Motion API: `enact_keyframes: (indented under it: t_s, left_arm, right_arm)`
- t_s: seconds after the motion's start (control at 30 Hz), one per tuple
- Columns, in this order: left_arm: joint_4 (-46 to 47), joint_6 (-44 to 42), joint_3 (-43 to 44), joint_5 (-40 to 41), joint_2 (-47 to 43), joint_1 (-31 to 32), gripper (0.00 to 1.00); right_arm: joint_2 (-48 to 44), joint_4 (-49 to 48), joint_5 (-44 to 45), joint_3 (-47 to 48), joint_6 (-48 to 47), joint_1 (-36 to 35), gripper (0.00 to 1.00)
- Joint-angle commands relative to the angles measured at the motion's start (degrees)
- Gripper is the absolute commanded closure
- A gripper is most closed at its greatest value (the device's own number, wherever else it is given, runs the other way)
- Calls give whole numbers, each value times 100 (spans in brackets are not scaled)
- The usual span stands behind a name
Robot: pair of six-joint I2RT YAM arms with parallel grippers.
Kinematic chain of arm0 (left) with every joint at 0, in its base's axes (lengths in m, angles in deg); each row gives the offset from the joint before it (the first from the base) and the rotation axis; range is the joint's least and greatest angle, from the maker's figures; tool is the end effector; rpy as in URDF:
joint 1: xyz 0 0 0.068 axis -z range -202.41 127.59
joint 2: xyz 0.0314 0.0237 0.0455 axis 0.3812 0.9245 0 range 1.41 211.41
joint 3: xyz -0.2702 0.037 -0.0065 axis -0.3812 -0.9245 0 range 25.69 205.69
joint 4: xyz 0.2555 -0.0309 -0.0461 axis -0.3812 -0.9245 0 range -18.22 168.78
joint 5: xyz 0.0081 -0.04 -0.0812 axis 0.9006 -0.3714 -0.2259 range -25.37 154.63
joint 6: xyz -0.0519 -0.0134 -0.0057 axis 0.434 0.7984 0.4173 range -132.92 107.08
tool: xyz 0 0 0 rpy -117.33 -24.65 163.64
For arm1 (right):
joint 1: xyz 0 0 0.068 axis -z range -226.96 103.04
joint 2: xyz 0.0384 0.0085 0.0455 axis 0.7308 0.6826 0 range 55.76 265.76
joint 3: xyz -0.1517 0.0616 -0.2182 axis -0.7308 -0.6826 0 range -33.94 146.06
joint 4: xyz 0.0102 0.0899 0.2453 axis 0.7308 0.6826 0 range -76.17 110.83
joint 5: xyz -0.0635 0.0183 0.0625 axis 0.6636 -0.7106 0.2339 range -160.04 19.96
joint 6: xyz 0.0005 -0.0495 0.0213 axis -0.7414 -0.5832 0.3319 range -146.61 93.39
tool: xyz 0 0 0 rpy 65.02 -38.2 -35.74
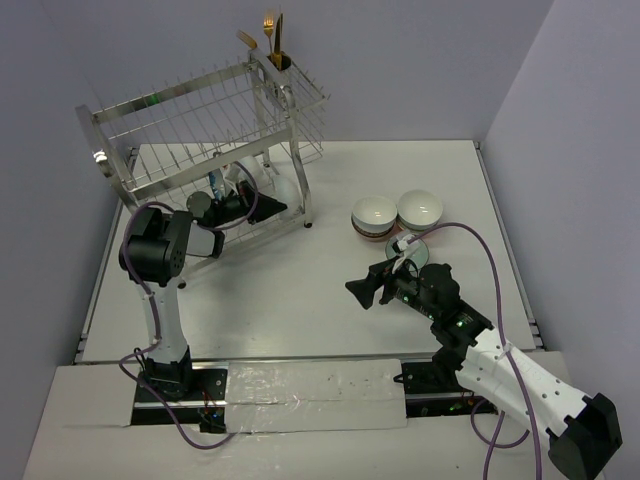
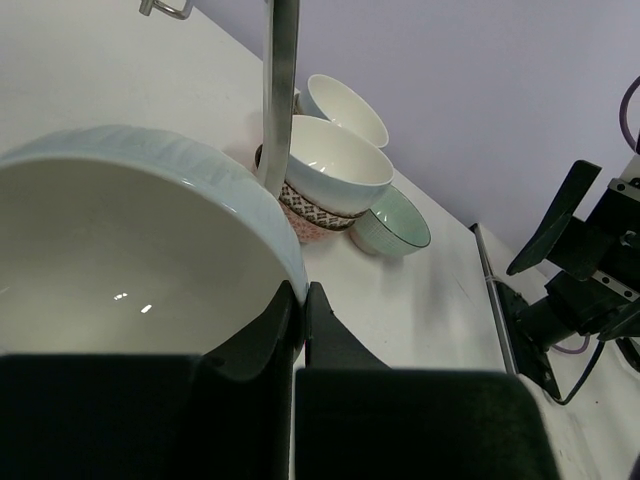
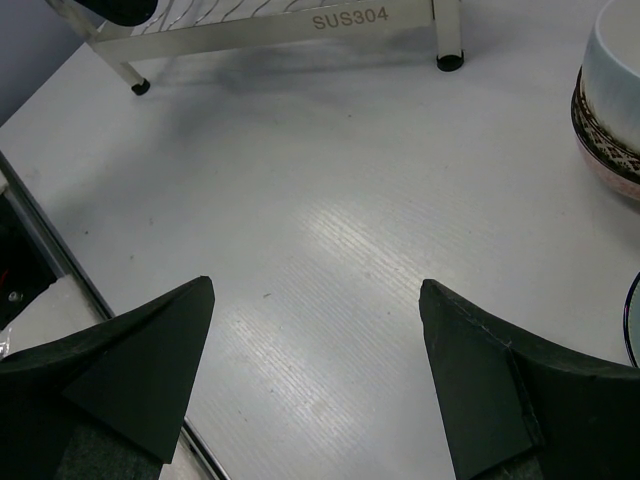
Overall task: Load the bowls into the dish rack
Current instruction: Insert the bowl into the dish rack.
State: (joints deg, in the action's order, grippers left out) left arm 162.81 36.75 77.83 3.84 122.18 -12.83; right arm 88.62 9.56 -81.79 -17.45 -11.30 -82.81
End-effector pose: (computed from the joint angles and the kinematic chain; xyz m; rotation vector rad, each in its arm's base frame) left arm 0.3776 -0.0952 0.1583 0.4930 1.5588 -1.5011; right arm 0.1228 0.0976 0.2225 -0.4807 1.7901 0.8160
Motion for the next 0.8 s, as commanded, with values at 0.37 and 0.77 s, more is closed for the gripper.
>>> enact_keyframes:
  t_s: [0.37, 0.77]
  left_arm:
    - [2285, 552, 200, -547, 509, 8, 100]
    - [2285, 799, 420, -460, 729, -71, 99]
  right_arm:
    - [89, -302, -73, 214, -63, -97, 9]
    - [177, -311, -73, 232, -81, -123, 9]
